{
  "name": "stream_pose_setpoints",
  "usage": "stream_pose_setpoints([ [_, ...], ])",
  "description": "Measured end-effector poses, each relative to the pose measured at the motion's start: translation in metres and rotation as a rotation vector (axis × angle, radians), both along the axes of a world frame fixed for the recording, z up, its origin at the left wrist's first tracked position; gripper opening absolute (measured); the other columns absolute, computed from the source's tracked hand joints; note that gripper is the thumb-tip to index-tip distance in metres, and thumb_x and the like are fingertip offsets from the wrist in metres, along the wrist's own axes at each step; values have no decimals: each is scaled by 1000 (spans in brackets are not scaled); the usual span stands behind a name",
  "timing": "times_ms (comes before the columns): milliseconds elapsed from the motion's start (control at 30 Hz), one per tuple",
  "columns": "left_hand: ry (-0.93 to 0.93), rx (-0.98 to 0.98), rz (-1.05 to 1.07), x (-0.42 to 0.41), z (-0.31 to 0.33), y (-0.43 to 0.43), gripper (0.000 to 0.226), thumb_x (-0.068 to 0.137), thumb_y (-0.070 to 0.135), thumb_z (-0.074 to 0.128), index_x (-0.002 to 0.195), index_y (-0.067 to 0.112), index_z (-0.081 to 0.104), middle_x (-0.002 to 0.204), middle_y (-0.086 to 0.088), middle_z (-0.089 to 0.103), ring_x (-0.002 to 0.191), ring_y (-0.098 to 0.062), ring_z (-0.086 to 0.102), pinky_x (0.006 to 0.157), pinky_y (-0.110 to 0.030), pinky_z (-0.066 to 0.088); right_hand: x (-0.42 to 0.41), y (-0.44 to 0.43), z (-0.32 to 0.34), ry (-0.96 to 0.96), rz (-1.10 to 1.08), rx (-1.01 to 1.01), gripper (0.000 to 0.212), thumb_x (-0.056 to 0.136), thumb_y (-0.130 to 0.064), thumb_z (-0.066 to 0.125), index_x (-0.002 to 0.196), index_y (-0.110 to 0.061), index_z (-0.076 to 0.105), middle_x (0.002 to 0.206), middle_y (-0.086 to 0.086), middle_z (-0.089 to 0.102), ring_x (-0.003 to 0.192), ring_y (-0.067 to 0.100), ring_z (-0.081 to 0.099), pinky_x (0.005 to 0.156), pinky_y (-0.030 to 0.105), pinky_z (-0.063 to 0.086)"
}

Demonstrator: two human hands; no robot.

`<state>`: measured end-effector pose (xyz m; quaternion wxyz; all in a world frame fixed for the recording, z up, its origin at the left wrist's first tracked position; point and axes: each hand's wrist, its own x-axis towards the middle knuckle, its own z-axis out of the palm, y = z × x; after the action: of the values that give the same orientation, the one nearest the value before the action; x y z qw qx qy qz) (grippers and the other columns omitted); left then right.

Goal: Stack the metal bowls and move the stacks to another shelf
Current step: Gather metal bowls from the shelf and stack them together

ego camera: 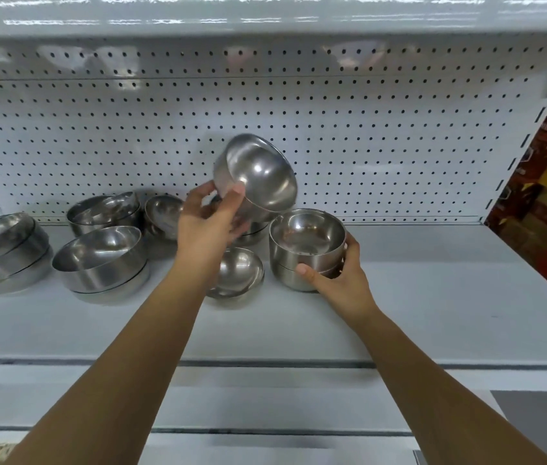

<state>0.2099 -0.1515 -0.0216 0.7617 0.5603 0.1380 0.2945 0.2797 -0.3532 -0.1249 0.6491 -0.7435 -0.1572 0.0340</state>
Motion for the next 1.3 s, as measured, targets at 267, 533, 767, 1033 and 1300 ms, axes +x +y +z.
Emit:
stream_pose_setpoints([
  [267,270,-45,-136,13,13,-4,47,86,37,81,117,5,66,104,-15,74,90,-25,78,71,-33,64,-2,-2,0,-6,17,3,97,78,-36,89,151,-46,26,141,-17,55,124,0,59,90,12,52],
  [533,414,155,-140,21,17,-11,40,84,38,81,105,5,71,88,-18,77,82,-28,78,66,-30,64,-2,-1,0,2,20,28,98,78,-33,89,152,-41,25,143,-16,54,124,-3,57,86,6,51],
  [767,438,368,-98,24,14,-16,17,87,18,80,80,7,69,89,-25,75,73,-31,72,77,-41,62,-2,-1,-1,6,19,10,102,78,-38,88,154,-38,21,146,-13,52,128,2,56,93,13,49],
  [1033,414,310,-124,19,0,-11,29,89,33,79,98,6,75,98,-18,78,87,-30,78,73,-34,65,-1,-2,-2,-8,9,-12,103,78,-42,88,155,-38,21,142,-16,53,127,6,58,100,24,51],
  [1300,301,372,-139,3,-18,-7,24,91,38,76,98,15,77,98,-11,79,94,-23,77,83,-31,63,-3,-2,0,-27,-20,-37,100,72,-46,91,149,-42,26,137,-7,55,121,14,61,97,30,55],
])
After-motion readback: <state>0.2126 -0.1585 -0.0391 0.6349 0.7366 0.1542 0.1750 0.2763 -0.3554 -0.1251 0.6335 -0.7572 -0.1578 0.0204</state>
